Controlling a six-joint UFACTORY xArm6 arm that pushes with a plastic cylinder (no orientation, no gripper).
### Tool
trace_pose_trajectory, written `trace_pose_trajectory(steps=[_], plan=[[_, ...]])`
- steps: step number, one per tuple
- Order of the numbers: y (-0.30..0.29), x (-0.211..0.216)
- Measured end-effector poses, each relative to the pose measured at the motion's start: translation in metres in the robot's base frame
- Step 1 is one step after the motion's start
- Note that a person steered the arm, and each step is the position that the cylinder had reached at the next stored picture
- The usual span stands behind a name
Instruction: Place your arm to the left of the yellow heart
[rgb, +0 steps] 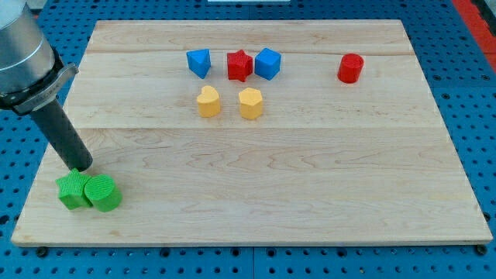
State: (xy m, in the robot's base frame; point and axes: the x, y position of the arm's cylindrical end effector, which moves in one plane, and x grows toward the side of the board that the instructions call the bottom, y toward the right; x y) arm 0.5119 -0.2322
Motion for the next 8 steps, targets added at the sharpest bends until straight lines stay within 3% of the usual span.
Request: trace_pose_trajectory(steps=[2,3,5,8], plan=[[0.000,0.001],[0.007,-0.034],[0.079,-0.113],[0.088,-0.118]])
